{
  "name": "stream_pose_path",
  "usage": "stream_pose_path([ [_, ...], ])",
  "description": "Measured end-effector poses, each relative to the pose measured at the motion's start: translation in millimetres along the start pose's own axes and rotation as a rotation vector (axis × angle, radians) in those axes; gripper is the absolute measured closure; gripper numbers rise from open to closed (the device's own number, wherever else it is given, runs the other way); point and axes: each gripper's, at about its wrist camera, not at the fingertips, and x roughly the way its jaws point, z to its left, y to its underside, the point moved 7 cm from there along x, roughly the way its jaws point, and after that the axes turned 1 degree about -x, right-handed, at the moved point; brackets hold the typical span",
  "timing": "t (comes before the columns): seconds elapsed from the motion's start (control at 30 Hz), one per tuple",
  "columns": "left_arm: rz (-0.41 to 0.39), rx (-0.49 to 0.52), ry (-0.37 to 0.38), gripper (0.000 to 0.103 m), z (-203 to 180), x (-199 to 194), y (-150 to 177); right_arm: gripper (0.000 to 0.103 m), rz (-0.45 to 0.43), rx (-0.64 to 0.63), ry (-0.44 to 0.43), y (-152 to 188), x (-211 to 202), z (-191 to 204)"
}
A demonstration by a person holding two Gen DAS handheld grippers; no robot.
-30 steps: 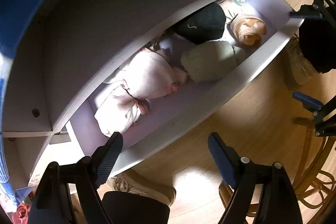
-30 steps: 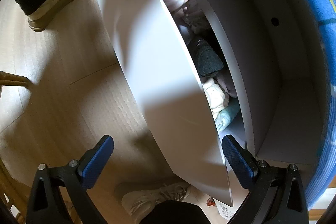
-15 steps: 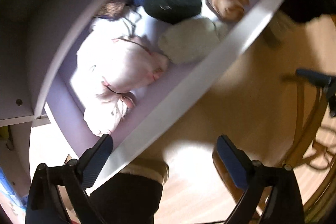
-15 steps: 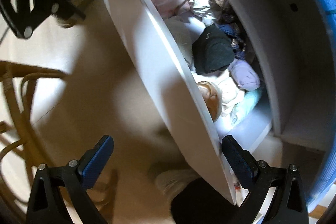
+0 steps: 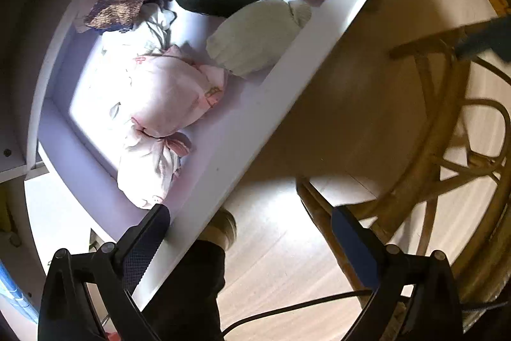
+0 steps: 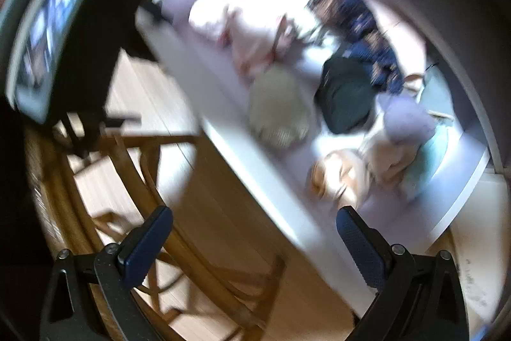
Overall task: Organize soft objects
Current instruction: 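Move both tools over the open drawer of rolled clothes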
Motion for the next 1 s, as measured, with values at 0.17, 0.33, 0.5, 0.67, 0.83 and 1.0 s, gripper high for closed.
stream_pose_path([
  [0.17,0.034,0.005,0.045,0.009,9,-17,-9,0.000,-0.110,0.216,-0.036,-18,-29,-40],
  [0.33,-0.115,-0.294,0.210,0.011,64,-69,-19,0.004,-0.146,0.409,0.034,-22,-32,-93],
  [0.5,-0.192,-0.597,0.255,0.011,116,-82,-21,0.020,-0.152,0.432,0.060,-26,-30,-98],
  [0.67,-0.191,-0.843,0.249,0.011,127,-62,-9,0.039,-0.138,0.358,0.133,-34,-11,-88],
  [0.83,-0.156,-1.057,0.326,0.011,126,-39,2,0.044,-0.153,0.351,0.162,-51,8,-87],
  [1.0,-0.136,-1.018,0.250,0.011,128,-37,-2,0.044,-0.148,0.421,0.186,-64,19,-105],
])
